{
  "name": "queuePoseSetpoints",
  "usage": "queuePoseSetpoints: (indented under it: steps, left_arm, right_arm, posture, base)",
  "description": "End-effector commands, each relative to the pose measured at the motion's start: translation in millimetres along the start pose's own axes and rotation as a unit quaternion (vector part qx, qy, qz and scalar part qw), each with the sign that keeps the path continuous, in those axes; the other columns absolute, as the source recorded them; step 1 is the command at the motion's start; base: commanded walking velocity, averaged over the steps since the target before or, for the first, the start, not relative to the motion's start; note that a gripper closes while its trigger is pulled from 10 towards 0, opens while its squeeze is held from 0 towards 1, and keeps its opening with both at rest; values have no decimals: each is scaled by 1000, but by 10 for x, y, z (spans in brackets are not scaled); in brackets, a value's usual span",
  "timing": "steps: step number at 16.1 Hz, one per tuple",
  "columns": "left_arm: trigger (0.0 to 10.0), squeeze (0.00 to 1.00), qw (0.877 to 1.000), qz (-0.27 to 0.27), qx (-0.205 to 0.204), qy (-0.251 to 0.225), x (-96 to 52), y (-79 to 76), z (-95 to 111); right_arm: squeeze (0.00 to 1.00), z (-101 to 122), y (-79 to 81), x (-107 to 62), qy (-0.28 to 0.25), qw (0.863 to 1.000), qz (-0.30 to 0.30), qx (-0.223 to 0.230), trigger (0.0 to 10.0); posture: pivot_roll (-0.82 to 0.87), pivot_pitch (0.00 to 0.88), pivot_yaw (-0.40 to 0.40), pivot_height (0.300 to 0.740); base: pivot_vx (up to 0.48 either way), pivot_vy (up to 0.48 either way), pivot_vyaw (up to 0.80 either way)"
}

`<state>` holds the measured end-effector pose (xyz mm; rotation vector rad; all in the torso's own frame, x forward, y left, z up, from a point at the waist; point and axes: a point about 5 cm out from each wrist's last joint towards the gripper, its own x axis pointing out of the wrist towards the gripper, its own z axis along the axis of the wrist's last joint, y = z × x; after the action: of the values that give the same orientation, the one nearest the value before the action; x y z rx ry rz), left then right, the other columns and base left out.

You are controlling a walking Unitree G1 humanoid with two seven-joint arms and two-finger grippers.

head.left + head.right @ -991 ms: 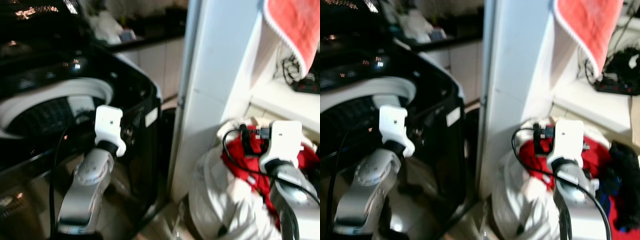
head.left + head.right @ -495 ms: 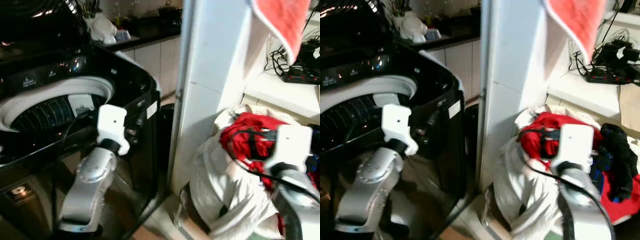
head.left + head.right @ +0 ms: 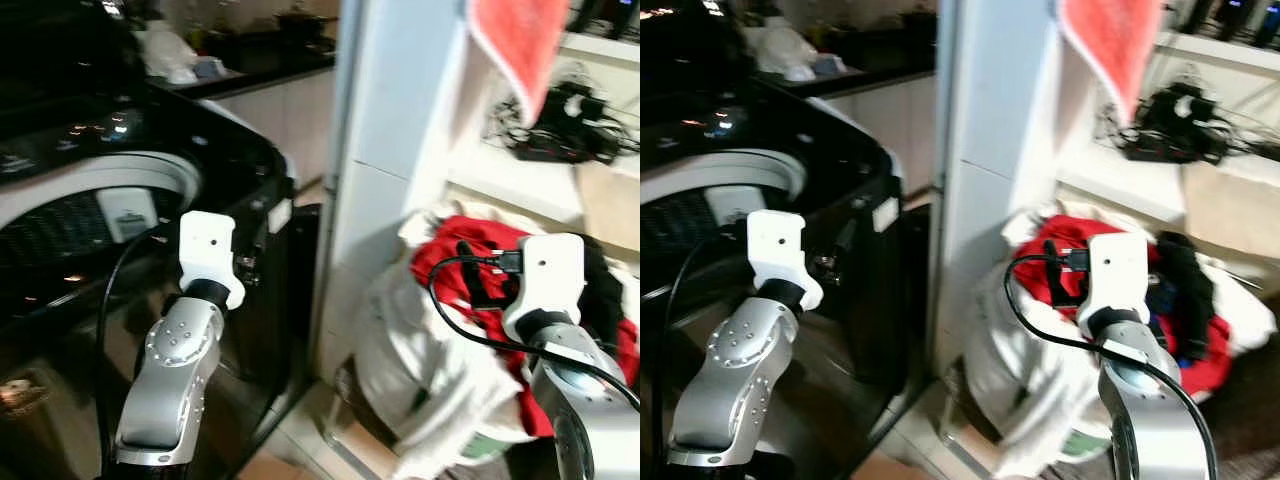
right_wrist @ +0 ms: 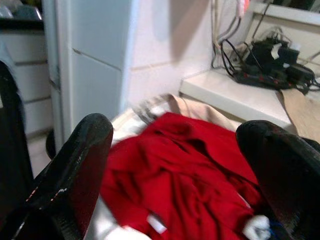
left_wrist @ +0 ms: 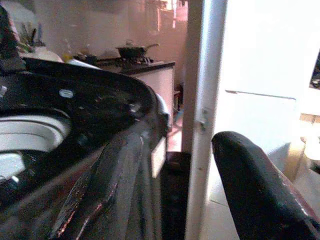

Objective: Clothes washing

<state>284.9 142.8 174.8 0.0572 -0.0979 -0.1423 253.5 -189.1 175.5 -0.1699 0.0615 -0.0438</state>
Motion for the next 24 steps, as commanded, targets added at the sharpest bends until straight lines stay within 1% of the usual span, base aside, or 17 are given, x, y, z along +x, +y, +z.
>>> queuePoseSetpoints:
  steps: [1,2,3,4,7,10,14,15,19,21,24]
  left_arm:
    - [10000,0,1000,0,3,8,-6,-9,-19]
    - [10000,0,1000,-4,-2,7,-3,-25,-8]
    - [10000,0,1000,-7,-3,8,3,-38,-8]
    - [10000,0,1000,-11,1,9,5,-44,-13]
    - [10000,0,1000,-22,15,1,16,-59,2]
    - [10000,0,1000,-24,11,-3,6,-60,10]
    - [10000,0,1000,-19,7,-4,-3,-36,17]
    - [10000,0,1000,-18,7,-4,-2,-32,21]
    - [10000,0,1000,-13,6,-3,-9,-16,21]
    - [10000,0,1000,-6,11,-3,-6,-7,16]
    - [10000,0,1000,-2,9,-2,-4,18,11]
  right_arm:
    - [0,-9,4,13,-1,1000,7,8,10000]
    - [0,-46,-3,19,6,1000,5,15,10000]
    - [0,-81,-34,35,13,1000,-7,10,10000]
    - [0,-82,-62,53,14,1000,-15,8,10000]
    - [0,-36,-70,75,8,1000,-11,12,10000]
    - [0,-58,-13,60,11,1000,0,24,10000]
    - [0,-69,64,68,15,1000,18,11,10000]
    - [0,-68,55,70,15,1000,14,24,10000]
    - [0,-56,24,77,14,1000,10,18,10000]
    - [0,-61,10,77,15,1000,8,14,10000]
    - [0,-67,6,65,18,999,5,26,10000]
  posture:
    - [-96,0,-62,740]
    - [-94,0,-63,740]
    - [-95,0,-62,740]
    - [-97,0,-56,740]
    - [-100,0,-51,740]
    - [-98,0,-49,740]
    - [-90,0,-56,740]
    - [-89,0,-58,740]
    - [-87,0,-59,740]
    - [-89,0,-59,740]
    - [-88,0,-59,740]
  base:
    - [0,0,0]
    - [0,0,0]
    - [0,0,0]
    - [0,0,0]
    - [0,0,0]
    - [336,0,-292]
    - [401,0,0]
    - [405,0,0]
    - [383,0,0]
    - [0,0,0]
    - [0,0,0]
